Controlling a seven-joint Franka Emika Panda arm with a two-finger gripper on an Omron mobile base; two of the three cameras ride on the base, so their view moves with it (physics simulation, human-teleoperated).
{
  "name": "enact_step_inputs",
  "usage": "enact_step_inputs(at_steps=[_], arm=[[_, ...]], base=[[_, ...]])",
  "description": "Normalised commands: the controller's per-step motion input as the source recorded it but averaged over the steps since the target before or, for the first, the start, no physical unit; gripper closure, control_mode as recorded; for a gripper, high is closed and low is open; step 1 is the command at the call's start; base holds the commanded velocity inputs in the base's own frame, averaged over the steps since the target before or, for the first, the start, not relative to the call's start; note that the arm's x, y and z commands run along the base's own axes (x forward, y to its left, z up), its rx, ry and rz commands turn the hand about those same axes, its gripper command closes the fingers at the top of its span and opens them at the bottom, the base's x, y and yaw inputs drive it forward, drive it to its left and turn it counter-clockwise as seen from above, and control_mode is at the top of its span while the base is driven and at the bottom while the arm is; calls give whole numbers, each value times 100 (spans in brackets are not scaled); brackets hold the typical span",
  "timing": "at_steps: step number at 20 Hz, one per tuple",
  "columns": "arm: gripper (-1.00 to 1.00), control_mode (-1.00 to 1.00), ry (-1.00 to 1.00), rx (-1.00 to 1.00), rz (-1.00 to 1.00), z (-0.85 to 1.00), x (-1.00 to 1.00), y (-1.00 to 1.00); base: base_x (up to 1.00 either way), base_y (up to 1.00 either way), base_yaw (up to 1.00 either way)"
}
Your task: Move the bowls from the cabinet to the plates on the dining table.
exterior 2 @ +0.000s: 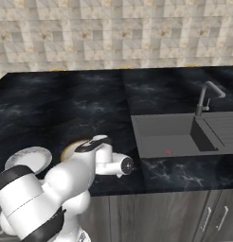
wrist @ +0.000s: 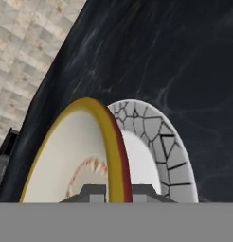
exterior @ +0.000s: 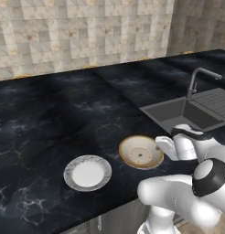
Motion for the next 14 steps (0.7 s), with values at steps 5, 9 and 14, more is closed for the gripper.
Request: enact_step_inputs(at_steps=[5, 9, 14], arm=[[-100, -100, 0, 0, -5, -23, 17, -1], [-100, -100, 0, 0, -1, -1, 0, -17], [-100, -100, 0, 0, 0, 9, 1, -26]], base=[[0, 0, 0], [0, 0, 0], [0, 0, 0]])
